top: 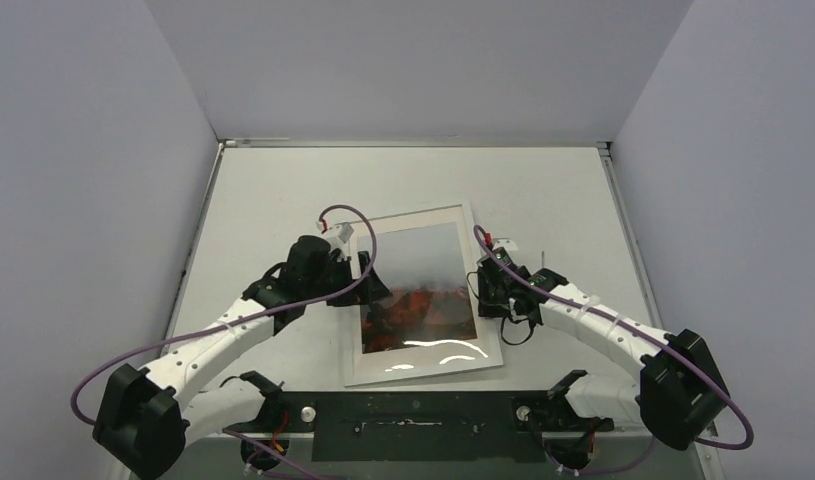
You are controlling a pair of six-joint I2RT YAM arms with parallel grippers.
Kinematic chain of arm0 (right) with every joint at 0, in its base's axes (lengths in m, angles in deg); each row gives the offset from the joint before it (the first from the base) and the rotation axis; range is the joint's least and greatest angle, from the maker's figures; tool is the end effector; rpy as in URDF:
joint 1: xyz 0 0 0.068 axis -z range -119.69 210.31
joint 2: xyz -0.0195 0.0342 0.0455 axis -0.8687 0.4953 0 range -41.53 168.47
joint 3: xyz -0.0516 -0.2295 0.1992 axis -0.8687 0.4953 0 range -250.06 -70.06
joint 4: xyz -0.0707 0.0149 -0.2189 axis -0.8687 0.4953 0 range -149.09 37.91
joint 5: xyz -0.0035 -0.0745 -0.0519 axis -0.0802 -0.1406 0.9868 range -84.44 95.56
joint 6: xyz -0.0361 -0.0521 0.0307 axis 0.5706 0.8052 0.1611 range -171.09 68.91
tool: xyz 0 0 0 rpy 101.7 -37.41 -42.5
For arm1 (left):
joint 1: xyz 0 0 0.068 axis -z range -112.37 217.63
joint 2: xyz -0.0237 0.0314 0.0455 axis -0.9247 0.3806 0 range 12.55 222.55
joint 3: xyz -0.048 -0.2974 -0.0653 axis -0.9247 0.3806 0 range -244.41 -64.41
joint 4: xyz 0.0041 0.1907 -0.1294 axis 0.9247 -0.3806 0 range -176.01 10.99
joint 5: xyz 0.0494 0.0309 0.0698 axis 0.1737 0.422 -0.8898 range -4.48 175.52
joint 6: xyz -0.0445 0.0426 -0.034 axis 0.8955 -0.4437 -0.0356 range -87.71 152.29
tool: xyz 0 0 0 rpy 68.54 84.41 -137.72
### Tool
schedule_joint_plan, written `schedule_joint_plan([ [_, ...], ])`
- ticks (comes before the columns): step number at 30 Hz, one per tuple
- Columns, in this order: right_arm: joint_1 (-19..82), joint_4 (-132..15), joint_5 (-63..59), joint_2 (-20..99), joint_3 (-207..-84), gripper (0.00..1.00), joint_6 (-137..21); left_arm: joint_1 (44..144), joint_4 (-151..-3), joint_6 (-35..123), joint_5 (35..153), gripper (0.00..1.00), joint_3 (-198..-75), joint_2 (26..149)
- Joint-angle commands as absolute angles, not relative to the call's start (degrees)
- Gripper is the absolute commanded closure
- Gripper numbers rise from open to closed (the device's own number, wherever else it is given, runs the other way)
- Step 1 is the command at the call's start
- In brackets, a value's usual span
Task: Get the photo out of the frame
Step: Remove the photo frame item from the photo frame.
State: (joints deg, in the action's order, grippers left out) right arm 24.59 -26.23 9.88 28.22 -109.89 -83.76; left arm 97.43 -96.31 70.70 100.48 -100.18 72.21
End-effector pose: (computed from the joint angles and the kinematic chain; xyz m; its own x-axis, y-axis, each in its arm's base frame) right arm 0.1564 0.1071 0.2249 -0.9069 0.0107 -0.4212 -0.0769 0.9787 0.1905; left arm 0.1519 -0.1042 0.2566 -0.8508 -0.2045 -0.4841 0.1532 0.7847 -0.6007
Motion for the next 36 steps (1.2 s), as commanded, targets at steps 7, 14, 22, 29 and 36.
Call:
schedule_joint_plan([
  [7, 16.93, -27.15, 13.02, 24.32, -116.7, 1.0, -91.13, 109.99, -82.71, 71.08, 100.67, 0.34, -105.81, 91.78],
  [14, 16.55, -27.55, 13.95, 18.45, -116.1, 1.0, -96.05, 111.34, -78.8, 73.07, 98.78, 0.37, -104.78, 98.7],
  [22, 16.46, -26.67, 14.86, 14.75, -114.71, 1.0, -100.0, 111.45, -83.49, 71.84, 95.71, 0.37, -106.62, 99.71],
  [29, 16.32, -26.46, 16.48, 13.79, -114.51, 1.0, -100.75, 111.49, -84.54, 71.41, 95.27, 0.33, -108.43, 96.63],
  [36, 14.63, -28.29, 18.88, 15.28, -115.23, 1.0, -101.16, 110.64, -91.4, 69.22, 89.41, 0.19, -111.94, 85.78],
])
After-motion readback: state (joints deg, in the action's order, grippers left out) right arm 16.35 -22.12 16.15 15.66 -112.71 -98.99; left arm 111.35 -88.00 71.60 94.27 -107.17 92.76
